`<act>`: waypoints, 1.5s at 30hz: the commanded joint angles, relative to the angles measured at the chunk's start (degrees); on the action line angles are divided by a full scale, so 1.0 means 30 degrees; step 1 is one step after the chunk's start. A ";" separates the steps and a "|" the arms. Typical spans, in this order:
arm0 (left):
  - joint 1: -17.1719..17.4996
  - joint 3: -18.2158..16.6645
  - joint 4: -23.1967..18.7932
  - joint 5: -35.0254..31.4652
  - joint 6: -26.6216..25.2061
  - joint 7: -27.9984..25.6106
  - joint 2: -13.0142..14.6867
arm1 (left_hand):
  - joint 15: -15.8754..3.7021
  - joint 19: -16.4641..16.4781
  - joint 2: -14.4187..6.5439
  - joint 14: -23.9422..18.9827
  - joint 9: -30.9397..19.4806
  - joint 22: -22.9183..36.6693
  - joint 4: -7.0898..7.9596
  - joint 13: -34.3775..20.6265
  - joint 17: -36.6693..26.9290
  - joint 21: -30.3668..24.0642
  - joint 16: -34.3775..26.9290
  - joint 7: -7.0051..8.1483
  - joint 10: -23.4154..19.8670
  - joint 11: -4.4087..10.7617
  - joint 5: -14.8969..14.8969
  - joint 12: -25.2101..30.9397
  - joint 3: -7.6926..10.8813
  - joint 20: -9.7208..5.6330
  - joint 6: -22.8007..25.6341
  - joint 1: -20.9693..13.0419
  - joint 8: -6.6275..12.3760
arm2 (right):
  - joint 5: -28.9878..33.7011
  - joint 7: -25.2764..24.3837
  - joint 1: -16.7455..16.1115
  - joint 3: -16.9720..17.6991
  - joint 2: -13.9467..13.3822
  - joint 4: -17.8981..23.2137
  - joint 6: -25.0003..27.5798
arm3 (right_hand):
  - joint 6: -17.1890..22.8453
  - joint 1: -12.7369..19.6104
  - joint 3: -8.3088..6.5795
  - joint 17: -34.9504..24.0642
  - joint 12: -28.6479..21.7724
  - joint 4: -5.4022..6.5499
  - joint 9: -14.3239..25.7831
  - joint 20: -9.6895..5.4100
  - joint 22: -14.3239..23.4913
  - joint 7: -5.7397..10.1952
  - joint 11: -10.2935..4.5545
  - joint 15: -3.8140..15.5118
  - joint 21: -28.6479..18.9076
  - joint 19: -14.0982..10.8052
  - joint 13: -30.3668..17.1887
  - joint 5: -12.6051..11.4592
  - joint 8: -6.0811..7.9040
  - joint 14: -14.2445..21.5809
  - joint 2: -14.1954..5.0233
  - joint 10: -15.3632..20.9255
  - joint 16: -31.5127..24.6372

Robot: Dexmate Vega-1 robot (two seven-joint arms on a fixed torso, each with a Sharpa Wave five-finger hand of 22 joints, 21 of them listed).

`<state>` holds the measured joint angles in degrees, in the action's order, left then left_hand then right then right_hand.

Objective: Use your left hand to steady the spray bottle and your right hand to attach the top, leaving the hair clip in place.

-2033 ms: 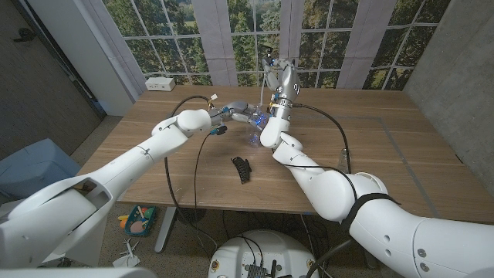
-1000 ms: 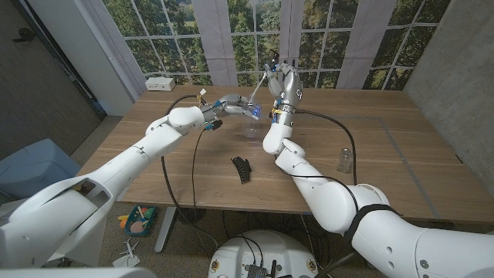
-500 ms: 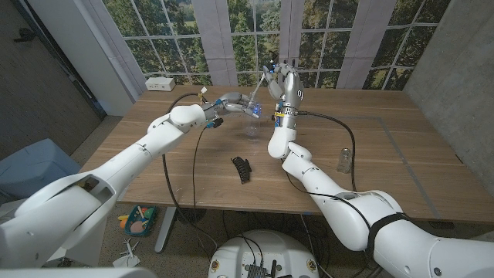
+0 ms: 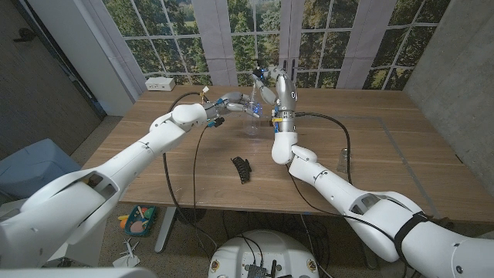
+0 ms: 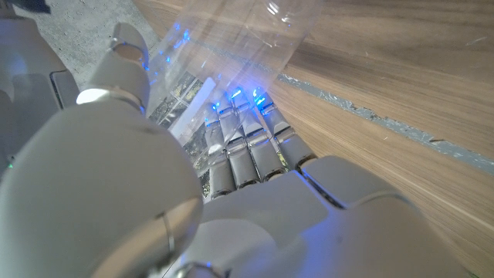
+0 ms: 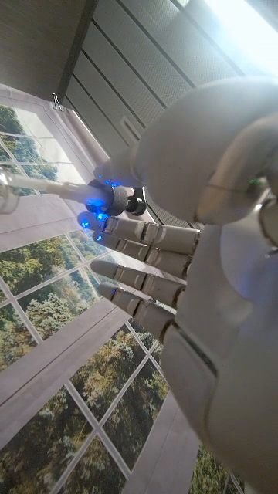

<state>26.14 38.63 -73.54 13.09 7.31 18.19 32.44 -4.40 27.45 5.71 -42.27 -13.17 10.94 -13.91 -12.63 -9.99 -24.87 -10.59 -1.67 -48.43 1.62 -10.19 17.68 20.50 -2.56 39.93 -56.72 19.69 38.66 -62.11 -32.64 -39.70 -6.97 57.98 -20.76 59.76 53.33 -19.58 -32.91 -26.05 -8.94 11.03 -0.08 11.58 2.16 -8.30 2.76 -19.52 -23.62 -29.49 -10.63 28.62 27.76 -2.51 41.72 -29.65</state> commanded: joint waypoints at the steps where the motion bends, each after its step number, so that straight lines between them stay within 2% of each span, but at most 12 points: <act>1: -0.0293 0.0140 0.0457 -0.0143 0.0240 0.0131 -0.0215 | -0.3094 0.0168 -0.4651 -0.0132 -0.0079 0.0033 0.1292 -0.0078 -0.0041 -0.0108 -0.0025 0.0656 -0.4630 0.2880 -0.0075 0.0057 0.1252 -0.0873 0.4627 -0.4569 0.0036 | -0.1164 0.0055 0.0505 -0.2850 -0.1748 0.1096 0.1518 | 0.0259 0.0833 -0.0043 0.0005 0.0089 0.0119 0.0061 0.0013 0.0070 0.0283 -0.0020 0.2786 -0.0148 -0.0135 -0.0013 -0.0165 0.0081 0.0078 -0.1058 -0.0006 0.0023; 14: -0.0321 0.0128 0.0452 -0.0212 0.0362 0.0123 -0.0182 | -0.3091 0.0153 -0.4659 -0.0144 -0.0084 0.0031 0.1310 -0.0087 -0.0042 -0.0137 -0.0021 0.0685 -0.4633 0.2871 -0.0079 0.0034 0.1225 -0.0885 0.4658 -0.4573 -0.0012 | -0.1882 0.0310 0.0645 -0.3624 -0.2077 0.1341 0.2816 | 0.0323 0.0774 -0.0048 -0.0014 0.0173 0.0088 0.0041 0.0015 0.0058 0.0491 -0.0031 0.2841 -0.0265 -0.0293 0.0067 -0.0189 0.0088 0.0192 -0.1006 0.0004 0.0076; 21: -0.0337 0.0092 0.0390 -0.0220 0.0527 0.0173 -0.0139 | -0.3085 0.0156 -0.4667 -0.0145 -0.0086 0.0030 0.1317 -0.0085 -0.0041 -0.0155 -0.0016 0.0676 -0.4647 0.2851 -0.0080 0.0025 0.1218 -0.0887 0.4659 -0.4577 -0.0039 | -0.2738 0.0672 0.0344 -0.3530 -0.2035 0.1455 0.3294 | 0.0141 0.0683 -0.0081 0.0011 0.0240 0.0125 0.0038 0.0008 0.0051 0.0316 -0.0004 0.2808 -0.0302 -0.0302 0.0087 -0.0221 0.0009 0.0251 -0.1043 -0.0061 0.0153; 27: -0.0444 0.0157 0.0381 -0.0263 0.0516 0.0337 -0.0157 | -0.3085 0.0160 -0.4673 -0.0147 -0.0089 0.0029 0.1326 -0.0084 -0.0039 -0.0175 -0.0011 0.0670 -0.4653 0.2857 -0.0082 0.0012 0.1210 -0.0889 0.4676 -0.4574 -0.0061 | -0.3570 0.0177 0.0213 -0.3226 -0.1687 0.1065 0.3095 | 0.0274 0.0795 -0.0044 -0.0172 0.0272 0.0020 0.0019 -0.0010 0.0048 0.0494 -0.0116 0.2919 -0.0351 -0.0325 0.0114 -0.0213 0.0034 0.0290 -0.1016 -0.0008 0.0009; 32: -0.0433 0.0145 0.0268 -0.0298 0.0429 0.0285 -0.0130 | -0.3095 0.0151 -0.4676 -0.0151 -0.0091 0.0028 0.1324 -0.0102 -0.0039 -0.0184 -0.0009 0.0658 -0.4664 0.2874 -0.0085 0.0015 0.1207 -0.0895 0.4686 -0.4581 -0.0079 | -0.3949 0.0107 -0.0015 -0.3061 -0.1751 0.1343 0.3065 | 0.0185 0.0841 -0.0057 -0.0201 0.0308 -0.0011 0.0007 0.0010 0.0046 0.0468 -0.0046 0.2906 -0.0370 -0.0315 0.0135 -0.0203 -0.0021 0.0268 -0.1016 -0.0023 0.0024; 35: -0.0410 0.0134 0.0134 -0.0322 0.0328 0.0257 -0.0076 | -0.3086 0.0155 -0.4684 -0.0156 -0.0092 0.0027 0.1326 -0.0106 -0.0038 -0.0194 -0.0008 0.0655 -0.4629 0.2839 -0.0087 -0.0003 0.1208 -0.0890 0.4679 -0.4584 -0.0095 | -0.4151 0.0233 -0.0150 -0.3017 -0.1824 0.1446 0.2943 | -0.0011 0.0706 -0.0103 -0.0150 0.0320 0.0088 0.0009 0.0049 0.0046 0.0211 0.0083 0.2783 -0.0388 -0.0263 0.0109 -0.0249 -0.0113 0.0233 -0.1111 -0.0026 0.0163; 37: -0.0396 0.0131 0.0072 -0.0352 0.0291 0.0216 -0.0054 | -0.3078 0.0146 -0.4685 -0.0158 -0.0093 0.0027 0.1331 -0.0102 -0.0037 -0.0195 -0.0006 0.0668 -0.4643 0.2854 -0.0086 -0.0004 0.1206 -0.0894 0.4686 -0.4578 -0.0100 | -0.4263 0.0357 -0.0203 -0.3014 -0.1910 0.1462 0.2731 | -0.0556 0.0397 -0.0062 -0.0070 0.0402 0.0208 0.0024 0.0172 0.0044 0.0052 0.0264 0.2628 -0.0413 -0.0198 0.0092 -0.0305 -0.0333 0.0267 -0.1050 -0.0157 0.0323; 39: -0.0397 0.0134 0.0024 -0.0383 0.0260 0.0188 -0.0043 | -0.3073 0.0146 -0.4687 -0.0156 -0.0094 0.0026 0.1333 -0.0107 -0.0034 -0.0202 -0.0001 0.0665 -0.4670 0.2819 -0.0088 0.0004 0.1207 -0.0894 0.4691 -0.4578 -0.0110 | -0.4463 0.0649 -0.0293 -0.2966 -0.2085 0.1574 0.2464 | -0.1901 -0.0596 0.0152 -0.0029 0.0583 0.0585 0.0070 0.0456 0.0037 -0.0067 0.0493 0.2369 -0.0462 -0.0050 0.0124 -0.0429 -0.0861 0.0324 -0.0972 -0.0320 0.0567; 41: -0.0397 0.0131 0.0014 -0.0376 0.0243 0.0189 -0.0048 | -0.3086 0.0145 -0.4681 -0.0156 -0.0094 0.0026 0.1328 -0.0107 -0.0035 -0.0206 -0.0001 0.0662 -0.4645 0.2838 -0.0087 -0.0010 0.1203 -0.0892 0.4687 -0.4583 -0.0119 | -0.4451 0.0778 -0.0294 -0.2969 -0.2181 0.1597 0.2363 | -0.2867 -0.1232 0.0280 -0.0035 0.0723 0.0745 0.0098 0.0601 0.0031 -0.0184 0.0662 0.2268 -0.0467 0.0106 0.0072 -0.0534 -0.1240 0.0168 -0.0924 -0.0583 0.0786; 43: -0.0404 0.0132 -0.0009 -0.0412 0.0236 0.0142 -0.0055 | -0.3082 0.0146 -0.4677 -0.0152 -0.0095 0.0026 0.1328 -0.0112 -0.0033 -0.0212 0.0003 0.0673 -0.4647 0.2823 -0.0087 -0.0010 0.1200 -0.0896 0.4713 -0.4582 -0.0117 | -0.4670 0.1153 -0.0299 -0.2928 -0.2405 0.1591 0.1803 | -0.4006 -0.2322 0.0541 -0.0129 0.1012 0.1102 0.0121 0.0891 0.0029 -0.0356 0.1143 0.1872 -0.0458 0.0336 0.0008 -0.0612 -0.1717 -0.0041 -0.0938 -0.1188 0.0993; 45: -0.0410 0.0133 -0.0017 -0.0417 0.0229 0.0143 -0.0055 | -0.3083 0.0144 -0.4677 -0.0152 -0.0096 0.0025 0.1327 -0.0118 -0.0033 -0.0215 0.0004 0.0672 -0.4656 0.2805 -0.0087 -0.0007 0.1199 -0.0897 0.4707 -0.4584 -0.0126 | -0.4655 0.1219 -0.0300 -0.2898 -0.2441 0.1564 0.1682 | -0.4838 -0.2916 0.0740 -0.0191 0.1324 0.1175 0.0139 0.1088 0.0029 -0.0492 0.1307 0.1576 -0.0473 0.0430 -0.0023 -0.0636 -0.2067 -0.0188 -0.0768 -0.1862 0.1120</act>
<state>24.93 39.03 -73.16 12.18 8.58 18.93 32.17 -4.39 27.45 5.72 -42.27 -13.17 10.94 -13.89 -12.71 -9.98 -25.31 -10.59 -2.82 -49.55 0.47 -10.18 17.52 20.49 -2.56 41.06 -56.72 19.14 26.56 -60.52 -32.90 -48.98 -12.79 62.22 -12.65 47.98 46.65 -17.78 -33.05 -22.93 -5.96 11.25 2.31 11.58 0.93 -4.91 2.86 -20.59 -22.48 -29.33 -12.19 23.53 28.01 -5.27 38.06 -26.71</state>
